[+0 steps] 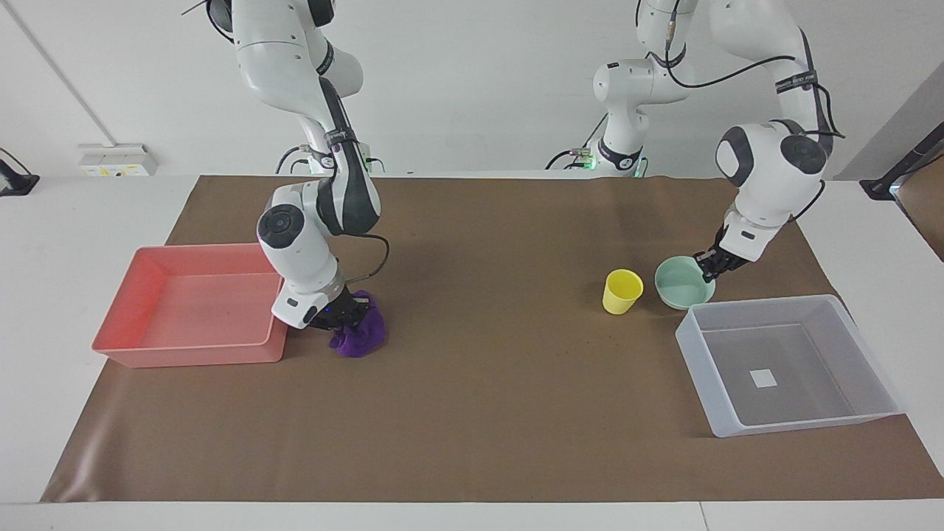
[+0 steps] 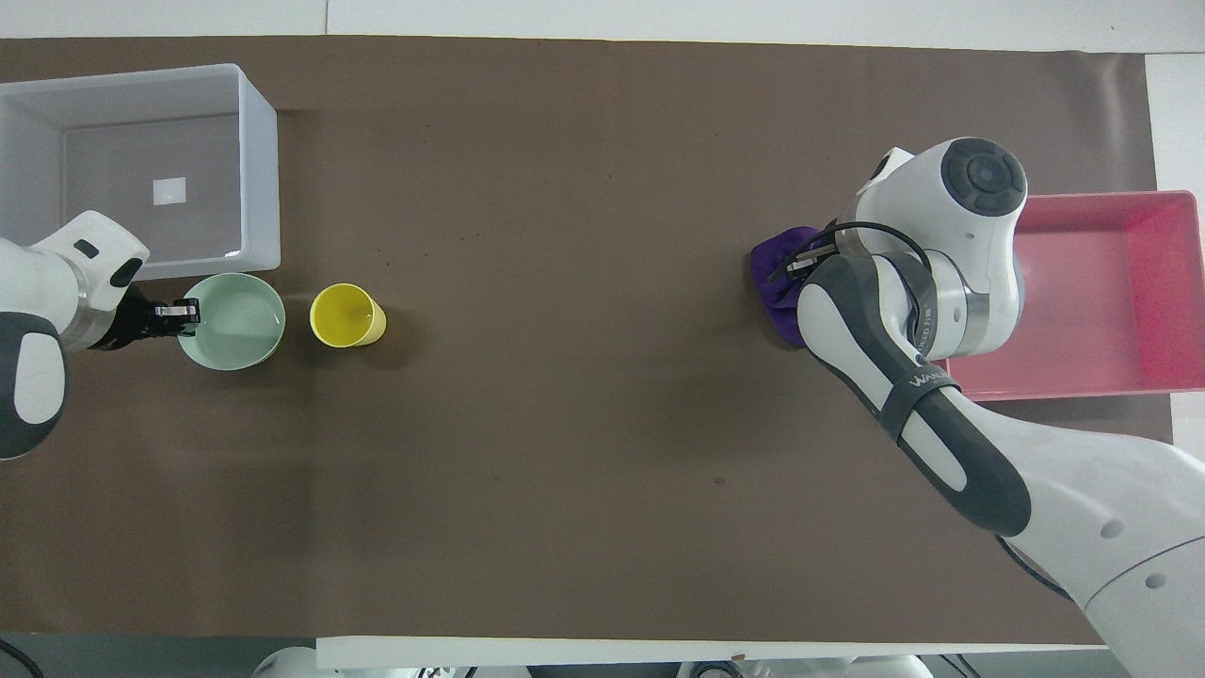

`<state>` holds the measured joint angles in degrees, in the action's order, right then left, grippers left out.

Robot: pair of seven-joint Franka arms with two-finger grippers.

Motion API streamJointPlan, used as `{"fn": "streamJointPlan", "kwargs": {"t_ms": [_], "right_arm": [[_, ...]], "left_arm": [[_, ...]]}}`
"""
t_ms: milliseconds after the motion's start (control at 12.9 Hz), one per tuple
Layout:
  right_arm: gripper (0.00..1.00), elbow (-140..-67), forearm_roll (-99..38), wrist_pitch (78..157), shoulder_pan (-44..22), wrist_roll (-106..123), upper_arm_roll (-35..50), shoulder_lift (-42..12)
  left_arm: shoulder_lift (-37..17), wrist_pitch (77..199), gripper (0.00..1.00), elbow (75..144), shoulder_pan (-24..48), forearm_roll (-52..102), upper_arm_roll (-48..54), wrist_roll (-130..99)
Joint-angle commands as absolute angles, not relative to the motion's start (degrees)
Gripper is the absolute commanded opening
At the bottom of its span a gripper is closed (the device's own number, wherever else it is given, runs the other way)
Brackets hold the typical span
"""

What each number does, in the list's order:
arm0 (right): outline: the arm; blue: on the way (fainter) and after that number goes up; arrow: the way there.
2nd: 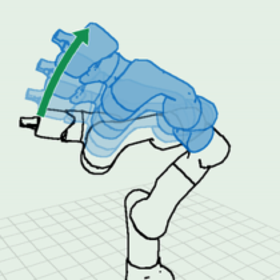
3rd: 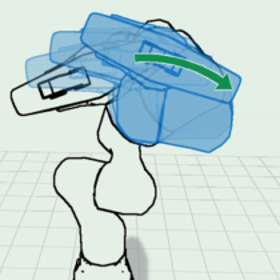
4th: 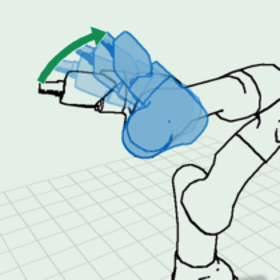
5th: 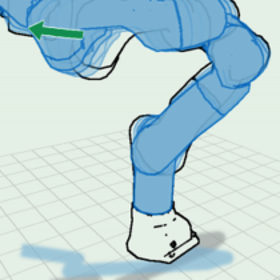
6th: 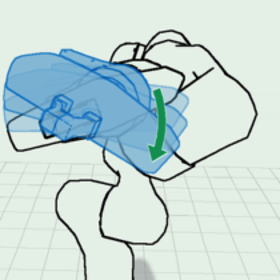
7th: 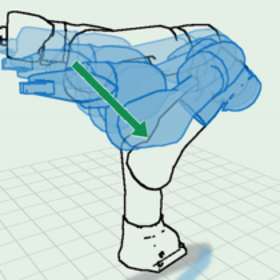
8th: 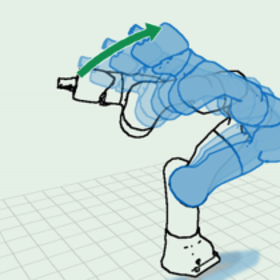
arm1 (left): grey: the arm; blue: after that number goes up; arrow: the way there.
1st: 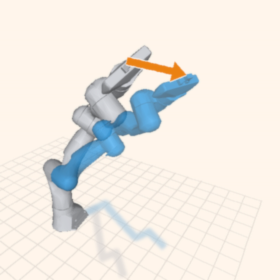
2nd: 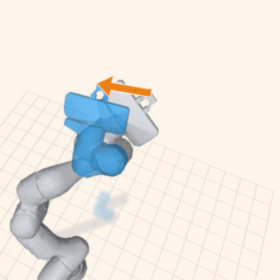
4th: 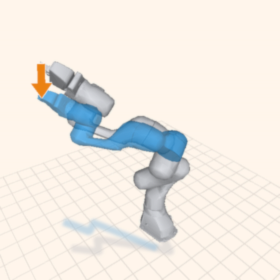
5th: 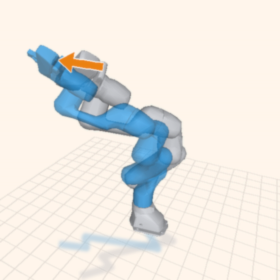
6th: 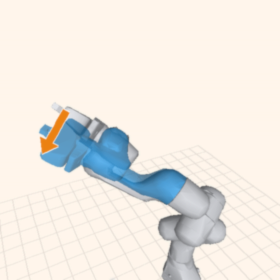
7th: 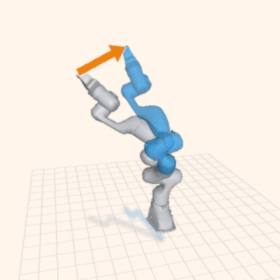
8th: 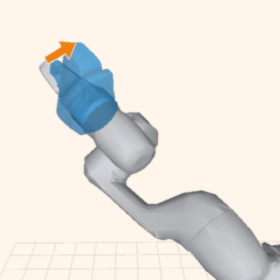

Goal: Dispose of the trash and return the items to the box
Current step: 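Grasp the green cup with the left gripper while the right gripper grasps the cloth, then place the cup in the white box while the right gripper drops the cloth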

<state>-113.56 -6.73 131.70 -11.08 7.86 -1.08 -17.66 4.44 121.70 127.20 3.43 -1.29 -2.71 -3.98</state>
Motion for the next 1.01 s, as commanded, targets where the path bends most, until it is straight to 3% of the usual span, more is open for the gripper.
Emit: {"fn": "streamJointPlan", "kwargs": {"t_ms": [0, 233, 388, 543, 931], "right_arm": [[0.00, -110.76, -7.82, 125.63, -10.90, 7.38, -0.97, -14.60], [0.00, -104.78, -7.82, 115.95, -10.02, 7.38, -1.49, -12.05], [0.00, -101.79, -7.30, 111.39, -7.14, 7.38, -1.67, -9.24], [0.00, -97.41, -6.86, 103.93, -4.67, 8.61, -1.67, -7.74], [0.00, -103.07, -2.22, 102.38, 5.96, 13.01, -1.67, -3.61]], "left_arm": [[5.28, 109.02, 0.00, 116.94, 3.52, 0.07, -2.99, -4.40], [-1.99, 110.47, 0.00, 108.14, 2.46, 1.93, -3.86, -4.22], [-11.12, 114.15, 0.00, 98.93, -2.35, 6.65, -3.87, -4.13], [-18.51, 117.49, 0.00, 92.05, -2.81, 7.47, -3.87, -4.13], [-26.27, 127.09, 0.00, 92.90, -2.90, 7.74, -3.87, -4.04]]}}
